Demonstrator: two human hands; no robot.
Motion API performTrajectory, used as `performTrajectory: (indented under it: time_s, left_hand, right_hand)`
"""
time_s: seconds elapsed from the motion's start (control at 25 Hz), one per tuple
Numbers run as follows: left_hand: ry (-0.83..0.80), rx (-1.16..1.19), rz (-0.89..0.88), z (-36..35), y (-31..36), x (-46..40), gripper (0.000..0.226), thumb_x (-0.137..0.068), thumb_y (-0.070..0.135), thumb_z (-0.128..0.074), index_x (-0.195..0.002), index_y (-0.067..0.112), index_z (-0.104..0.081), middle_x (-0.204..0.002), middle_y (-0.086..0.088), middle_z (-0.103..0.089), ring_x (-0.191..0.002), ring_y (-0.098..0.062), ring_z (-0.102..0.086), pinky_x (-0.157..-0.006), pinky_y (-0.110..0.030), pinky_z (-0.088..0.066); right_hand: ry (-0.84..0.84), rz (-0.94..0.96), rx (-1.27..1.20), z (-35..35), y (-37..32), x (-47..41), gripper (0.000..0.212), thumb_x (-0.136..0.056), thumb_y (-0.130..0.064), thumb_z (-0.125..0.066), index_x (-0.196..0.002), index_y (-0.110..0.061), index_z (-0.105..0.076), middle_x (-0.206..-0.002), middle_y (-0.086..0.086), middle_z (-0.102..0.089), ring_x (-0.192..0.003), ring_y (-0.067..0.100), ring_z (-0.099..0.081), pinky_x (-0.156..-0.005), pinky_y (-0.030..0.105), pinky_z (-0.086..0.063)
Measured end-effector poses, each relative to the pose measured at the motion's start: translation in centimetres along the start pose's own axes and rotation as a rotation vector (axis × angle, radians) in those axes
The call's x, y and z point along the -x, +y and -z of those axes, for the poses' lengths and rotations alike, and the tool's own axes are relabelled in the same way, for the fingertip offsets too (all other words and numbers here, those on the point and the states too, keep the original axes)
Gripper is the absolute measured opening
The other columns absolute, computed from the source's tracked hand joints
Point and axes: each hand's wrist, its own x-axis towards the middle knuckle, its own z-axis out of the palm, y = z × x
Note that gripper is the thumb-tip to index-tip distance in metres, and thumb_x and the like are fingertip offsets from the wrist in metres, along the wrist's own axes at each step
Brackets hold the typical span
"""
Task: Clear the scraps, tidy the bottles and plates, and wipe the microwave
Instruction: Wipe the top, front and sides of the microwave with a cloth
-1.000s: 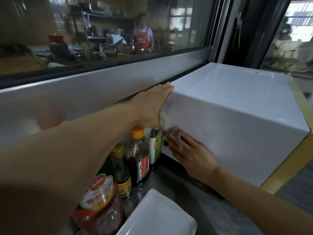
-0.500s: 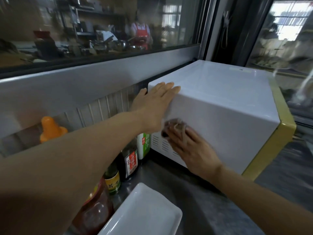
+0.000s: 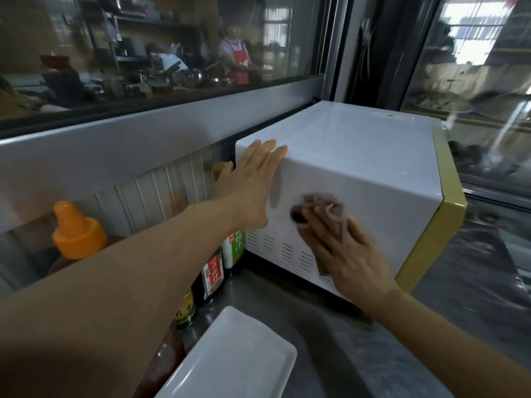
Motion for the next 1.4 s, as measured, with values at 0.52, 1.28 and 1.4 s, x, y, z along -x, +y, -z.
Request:
performTrajectory:
  time_s: [0.52, 1.28, 1.4]
  left_hand:
    - [0.081, -0.036, 0.015, -1.4, 0.1, -0.3, 0.126, -0.059, 0.024, -0.082, -0.146, 0.028, 0.008, -0.156, 0.007, 0.01, -0.145, -0.018, 0.011, -0.113, -0.055, -0.011]
    - [0.159, -0.077, 0.023, -1.9, 0.7, -0.2, 0.123, -0.059, 0.024, -0.082, -0.147, 0.02, 0.004, -0.156, -0.001, 0.005, -0.145, -0.022, 0.008, -0.113, -0.056, -0.011]
    - [0.144, -0.081, 0.035, -1.7, 1.0, -0.2, 0.123, -0.059, 0.025, -0.083, -0.147, 0.02, 0.003, -0.156, -0.002, 0.004, -0.145, -0.023, 0.007, -0.114, -0.055, -0.01]
  right_hand:
    - [0.085, -0.198, 0.124, 1.0, 4.4, 6.2, 0.077, -0.082, -0.008, -0.044, -0.15, -0.011, -0.009, -0.159, 0.012, 0.003, -0.146, 0.027, 0.008, -0.118, 0.049, 0.007]
    - [-0.023, -0.087, 0.128, -1.3, 1.0, 14.4, 0.078, -0.079, -0.008, -0.028, -0.149, -0.008, 0.007, -0.157, 0.013, 0.015, -0.146, 0.027, 0.012, -0.117, 0.047, 0.0]
    - [0.046, -0.139, 0.126, 0.3, 3.4, 12.8, 0.074, -0.083, -0.008, -0.028, -0.15, -0.012, 0.002, -0.158, 0.008, 0.012, -0.146, 0.023, 0.012, -0.118, 0.045, 0.005]
